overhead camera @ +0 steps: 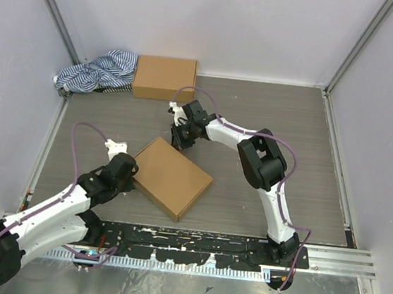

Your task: Fold the paper box

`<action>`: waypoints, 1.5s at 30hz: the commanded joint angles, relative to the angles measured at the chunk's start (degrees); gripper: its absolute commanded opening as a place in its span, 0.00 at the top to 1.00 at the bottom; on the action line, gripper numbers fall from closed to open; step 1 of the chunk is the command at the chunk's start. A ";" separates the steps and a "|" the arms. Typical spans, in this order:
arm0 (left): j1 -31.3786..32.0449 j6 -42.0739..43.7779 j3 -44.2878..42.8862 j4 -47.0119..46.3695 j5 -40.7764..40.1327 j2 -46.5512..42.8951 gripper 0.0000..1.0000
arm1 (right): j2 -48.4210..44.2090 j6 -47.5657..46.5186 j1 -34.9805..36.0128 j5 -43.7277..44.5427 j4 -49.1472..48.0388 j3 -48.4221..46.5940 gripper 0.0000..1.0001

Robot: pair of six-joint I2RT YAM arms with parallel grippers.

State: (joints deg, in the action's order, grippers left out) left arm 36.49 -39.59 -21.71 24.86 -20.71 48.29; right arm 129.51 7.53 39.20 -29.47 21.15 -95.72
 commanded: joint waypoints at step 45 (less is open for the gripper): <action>1.39 4.56 -34.46 4.63 11.32 20.08 0.71 | -62.93 15.37 -2.08 20.94 8.15 50.73 0.93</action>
State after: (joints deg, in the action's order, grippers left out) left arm 37.67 -38.46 -50.15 31.86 -10.39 64.45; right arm 71.48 21.06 36.67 -0.43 27.68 -47.97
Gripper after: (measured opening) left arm 0.290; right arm 0.077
